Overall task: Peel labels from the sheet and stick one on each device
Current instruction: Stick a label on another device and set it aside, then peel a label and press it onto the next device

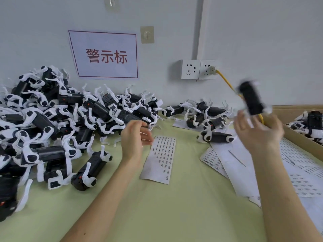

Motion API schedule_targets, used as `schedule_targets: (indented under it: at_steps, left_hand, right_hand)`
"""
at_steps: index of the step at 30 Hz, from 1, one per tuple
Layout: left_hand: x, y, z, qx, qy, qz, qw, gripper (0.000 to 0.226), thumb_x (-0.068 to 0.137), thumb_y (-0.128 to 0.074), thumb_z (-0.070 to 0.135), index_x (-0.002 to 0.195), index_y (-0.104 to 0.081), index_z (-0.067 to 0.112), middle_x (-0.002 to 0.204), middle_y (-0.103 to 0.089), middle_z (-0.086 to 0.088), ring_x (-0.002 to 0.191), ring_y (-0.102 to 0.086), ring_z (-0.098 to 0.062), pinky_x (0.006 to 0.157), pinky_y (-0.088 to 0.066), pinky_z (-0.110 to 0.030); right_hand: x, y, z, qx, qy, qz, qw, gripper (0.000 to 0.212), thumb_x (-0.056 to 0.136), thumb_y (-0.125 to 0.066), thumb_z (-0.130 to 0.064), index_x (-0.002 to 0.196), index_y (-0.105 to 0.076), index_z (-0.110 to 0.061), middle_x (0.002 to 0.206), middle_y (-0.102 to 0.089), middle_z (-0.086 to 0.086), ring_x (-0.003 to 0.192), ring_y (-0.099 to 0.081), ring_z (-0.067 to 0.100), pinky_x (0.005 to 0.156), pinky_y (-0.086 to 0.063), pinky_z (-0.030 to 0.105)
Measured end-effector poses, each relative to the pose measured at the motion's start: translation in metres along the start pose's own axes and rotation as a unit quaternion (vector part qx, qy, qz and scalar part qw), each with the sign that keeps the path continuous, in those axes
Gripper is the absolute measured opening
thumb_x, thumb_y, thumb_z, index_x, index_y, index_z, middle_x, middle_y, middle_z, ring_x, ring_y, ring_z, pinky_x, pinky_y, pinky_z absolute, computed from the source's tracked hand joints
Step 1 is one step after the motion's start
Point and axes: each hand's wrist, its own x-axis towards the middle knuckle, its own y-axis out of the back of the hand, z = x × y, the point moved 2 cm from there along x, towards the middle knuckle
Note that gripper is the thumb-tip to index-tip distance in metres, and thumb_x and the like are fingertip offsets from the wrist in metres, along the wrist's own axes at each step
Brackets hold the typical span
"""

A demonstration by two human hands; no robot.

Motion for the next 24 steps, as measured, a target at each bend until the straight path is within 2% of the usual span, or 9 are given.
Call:
schedule_targets:
  at_steps: [2,5,8,10,12,15,18,22,24]
  left_hand:
    - [-0.001,0.004,0.0,0.091,-0.084,0.061,0.99,0.017,0.098,-0.051,0.012,0.086,-0.063,0.015,0.072,-0.066,0.005,0.069,-0.06,-0.01,0.062,-0.047,-0.026]
    - [-0.001,0.009,-0.002,0.193,-0.141,0.121,0.964,0.015,0.094,-0.057,0.01,0.093,-0.066,0.021,0.092,-0.066,0.01,0.092,-0.059,-0.011,0.077,-0.044,-0.028]
    - [0.005,0.014,-0.008,0.239,-0.092,0.113,0.96,0.022,0.091,-0.059,0.004,0.104,-0.065,0.021,0.104,-0.065,0.002,0.099,-0.06,-0.016,0.083,-0.049,-0.031]
    - [0.009,0.014,-0.014,0.194,-0.03,0.082,0.977,0.025,0.092,-0.058,0.001,0.108,-0.062,0.019,0.1,-0.064,0.004,0.085,-0.064,-0.008,0.07,-0.05,-0.023]
    - [0.013,0.016,-0.018,0.174,-0.009,0.081,0.981,0.027,0.091,-0.059,-0.001,0.108,-0.06,0.02,0.098,-0.063,0.007,0.082,-0.062,-0.011,0.066,-0.048,-0.023]
    - [0.016,0.019,-0.021,0.167,0.002,0.097,0.981,0.031,0.089,-0.063,-0.002,0.11,-0.057,0.021,0.104,-0.059,0.003,0.085,-0.059,-0.01,0.061,-0.045,-0.018]
    - [0.016,0.016,-0.028,0.139,0.052,0.094,0.984,0.028,0.092,-0.061,-0.002,0.114,-0.055,0.016,0.099,-0.059,0.002,0.079,-0.058,-0.008,0.051,-0.043,-0.008]
    - [0.016,0.015,-0.032,0.132,0.089,0.079,0.984,0.01,0.102,-0.056,0.01,0.109,-0.062,0.012,0.079,-0.065,-0.002,0.057,-0.06,-0.008,0.052,-0.041,-0.018]
    - [0.014,0.013,-0.031,0.138,0.077,0.063,0.985,0.014,0.104,-0.052,0.014,0.106,-0.065,0.008,0.072,-0.065,-0.005,0.054,-0.058,-0.009,0.046,-0.038,-0.017]
  right_hand:
    - [-0.004,0.005,-0.019,0.14,0.048,-0.056,0.987,0.067,0.102,-0.044,-0.052,0.14,-0.041,0.003,0.139,-0.056,0.028,0.116,-0.066,0.046,0.103,-0.05,0.05]
    - [-0.007,0.009,-0.023,0.104,0.091,-0.046,0.989,0.065,0.103,-0.039,-0.052,0.146,-0.042,-0.004,0.135,-0.063,0.021,0.114,-0.069,0.036,0.102,-0.05,0.04]
    - [-0.007,0.001,-0.002,0.029,0.083,-0.014,0.996,0.053,0.102,-0.042,-0.046,0.135,-0.06,-0.009,0.119,-0.073,0.009,0.093,-0.073,0.02,0.087,-0.049,0.027]
    - [-0.007,-0.007,0.012,-0.04,0.074,-0.001,0.996,0.048,0.099,-0.046,-0.043,0.124,-0.068,-0.009,0.105,-0.074,0.005,0.074,-0.064,0.018,0.072,-0.046,0.025]
    - [-0.007,-0.016,0.028,-0.138,0.066,0.014,0.988,0.039,0.099,-0.047,-0.038,0.111,-0.07,-0.009,0.085,-0.068,0.003,0.062,-0.052,0.016,0.061,-0.04,0.024]
    - [-0.011,-0.027,0.06,-0.322,0.069,0.016,0.944,0.022,0.096,-0.049,-0.023,0.091,-0.066,-0.01,0.065,-0.057,0.0,0.055,-0.044,0.015,0.054,-0.035,0.024]
    - [-0.022,-0.031,0.091,-0.496,0.109,-0.046,0.86,0.017,0.092,-0.055,-0.006,0.081,-0.067,-0.009,0.061,-0.061,0.0,0.052,-0.049,0.014,0.053,-0.04,0.023]
    - [-0.041,-0.025,0.133,-0.564,0.011,-0.192,0.803,0.022,0.094,-0.052,-0.001,0.082,-0.069,-0.01,0.071,-0.066,0.005,0.059,-0.057,0.016,0.057,-0.045,0.025]
    - [-0.046,-0.021,0.147,-0.598,-0.018,-0.229,0.768,0.023,0.095,-0.055,-0.004,0.08,-0.07,-0.013,0.075,-0.068,0.006,0.062,-0.058,0.017,0.058,-0.046,0.026]
